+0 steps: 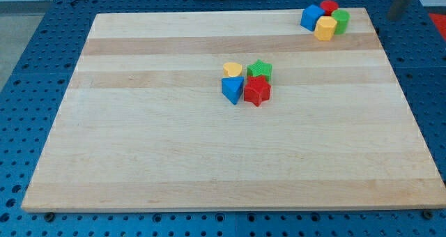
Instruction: Separate the red circle and the blue cube
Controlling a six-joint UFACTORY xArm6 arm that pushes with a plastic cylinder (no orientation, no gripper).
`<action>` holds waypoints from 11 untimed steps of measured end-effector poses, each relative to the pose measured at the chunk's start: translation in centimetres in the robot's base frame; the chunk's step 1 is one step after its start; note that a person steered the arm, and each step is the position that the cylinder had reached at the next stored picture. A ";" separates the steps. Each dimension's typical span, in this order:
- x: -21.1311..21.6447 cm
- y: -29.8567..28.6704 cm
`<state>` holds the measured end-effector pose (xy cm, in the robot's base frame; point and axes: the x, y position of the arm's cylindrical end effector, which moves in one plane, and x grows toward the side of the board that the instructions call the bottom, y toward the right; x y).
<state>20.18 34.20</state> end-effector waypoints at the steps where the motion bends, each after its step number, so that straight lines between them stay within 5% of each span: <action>1: -1.0 -0.4; 9: -1.0 -9.8; 11: -1.0 -16.8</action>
<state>19.15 17.39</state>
